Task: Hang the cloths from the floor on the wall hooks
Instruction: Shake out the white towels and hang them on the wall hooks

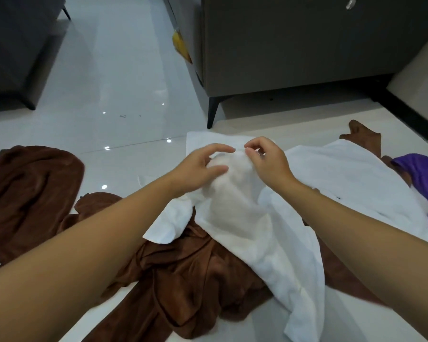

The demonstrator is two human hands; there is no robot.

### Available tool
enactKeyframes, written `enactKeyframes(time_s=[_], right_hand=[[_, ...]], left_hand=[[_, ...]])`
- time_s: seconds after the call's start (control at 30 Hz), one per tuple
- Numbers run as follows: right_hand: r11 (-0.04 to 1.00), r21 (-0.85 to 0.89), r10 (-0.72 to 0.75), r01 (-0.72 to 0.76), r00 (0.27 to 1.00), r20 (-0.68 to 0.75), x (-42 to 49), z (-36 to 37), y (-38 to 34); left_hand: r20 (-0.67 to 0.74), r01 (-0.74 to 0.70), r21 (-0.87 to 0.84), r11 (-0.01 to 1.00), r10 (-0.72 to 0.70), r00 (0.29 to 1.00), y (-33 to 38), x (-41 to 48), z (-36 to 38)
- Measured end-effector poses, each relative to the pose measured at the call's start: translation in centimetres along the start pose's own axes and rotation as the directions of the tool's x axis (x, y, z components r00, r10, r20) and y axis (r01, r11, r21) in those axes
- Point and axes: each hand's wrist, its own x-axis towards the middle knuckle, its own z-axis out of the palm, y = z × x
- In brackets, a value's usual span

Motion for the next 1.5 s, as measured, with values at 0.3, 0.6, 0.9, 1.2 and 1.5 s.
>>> enactKeyframes(time_s=[0.3,0.6,0.9,1.2,1.5], right_hand=[[0.986,0.14,0.044,-0.088,0.956,0.29,-1.4,0.6,-2.9],[0.953,0.303,-0.032,-0.013,0.989,0.143,-1.3,1.7,-4.2],[0.95,0.312,-0.015,0.015,1.0,-0.002,-0.6,0.7,-4.9],[0.93,0.368,0.032,-0.006,0.997,-0.065,0.0,-0.4,-6.3],[0.969,0.24,0.056,-0.054,0.998,-0.002,0.0,-0.6,-5.4]], left_hand=[[-0.435,0.121,-0.526,0.842,-0.388,0.812,2.3,2.1,-3.1],[-0.366,-0.036,-0.711,0.702,-0.327,0.871,7.5,2.1,-3.2],[-0.445,-0.071,-0.687,0.723,-0.342,0.828,7.7,1.4,-3.3],[-0.184,0.055,-0.146,0.988,-0.081,0.98,3.6,-0.3,-0.3],[-0.401,0.165,-0.232,0.959,-0.249,0.882,3.7,0.4,0.0]])
